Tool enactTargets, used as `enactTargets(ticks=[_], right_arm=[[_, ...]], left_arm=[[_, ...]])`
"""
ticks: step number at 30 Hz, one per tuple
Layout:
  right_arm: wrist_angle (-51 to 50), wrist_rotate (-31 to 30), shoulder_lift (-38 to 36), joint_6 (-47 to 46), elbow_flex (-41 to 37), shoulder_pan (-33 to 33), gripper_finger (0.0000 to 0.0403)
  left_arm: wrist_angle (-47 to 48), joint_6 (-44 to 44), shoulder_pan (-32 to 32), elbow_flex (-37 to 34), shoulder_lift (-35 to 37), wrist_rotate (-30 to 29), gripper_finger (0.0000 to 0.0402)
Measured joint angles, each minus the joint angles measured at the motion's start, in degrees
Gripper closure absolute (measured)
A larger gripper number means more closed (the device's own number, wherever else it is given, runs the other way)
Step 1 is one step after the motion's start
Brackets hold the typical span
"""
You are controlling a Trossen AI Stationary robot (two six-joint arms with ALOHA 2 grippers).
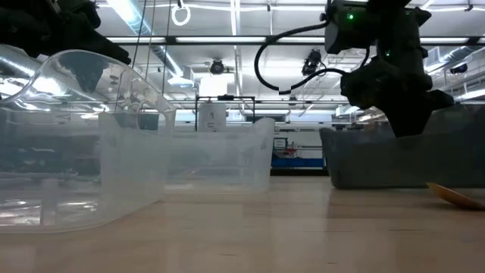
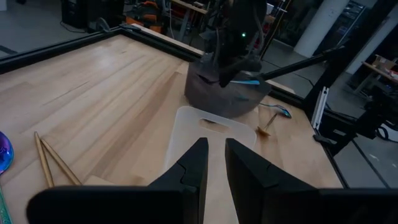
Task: Sort silverware by color (type)
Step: Put the blue spoon into the black transparent bin
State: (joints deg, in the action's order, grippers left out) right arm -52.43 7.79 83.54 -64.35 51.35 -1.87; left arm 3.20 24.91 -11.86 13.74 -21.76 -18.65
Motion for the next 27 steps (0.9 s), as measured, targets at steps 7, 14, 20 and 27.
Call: enactTargets(ticks=[7,14,20,27], right_arm=[[-1.5,-0.9,-0.1,1.1,0.0,1.7,0.0374],[-1.8,-3.0,-0.1,2.9,0.0,2.9,0.0372],[-0.9,-7.7,-0.1,8.0,0.0,5.9,0.0371],[2.5,-13.1,-0.1,6.6,0.0,7.3,0.0371]], left_arm=[[0.0,0.0,0.0,0.0,0.0,0.0,0.0340],[0.0,0.0,0.0,0.0,0.0,0.0,0.0340],[0.0,0.0,0.0,0.0,0.0,0.0,0.0340],[0.0,0.0,0.0,0.0,0.0,0.0,0.0340]])
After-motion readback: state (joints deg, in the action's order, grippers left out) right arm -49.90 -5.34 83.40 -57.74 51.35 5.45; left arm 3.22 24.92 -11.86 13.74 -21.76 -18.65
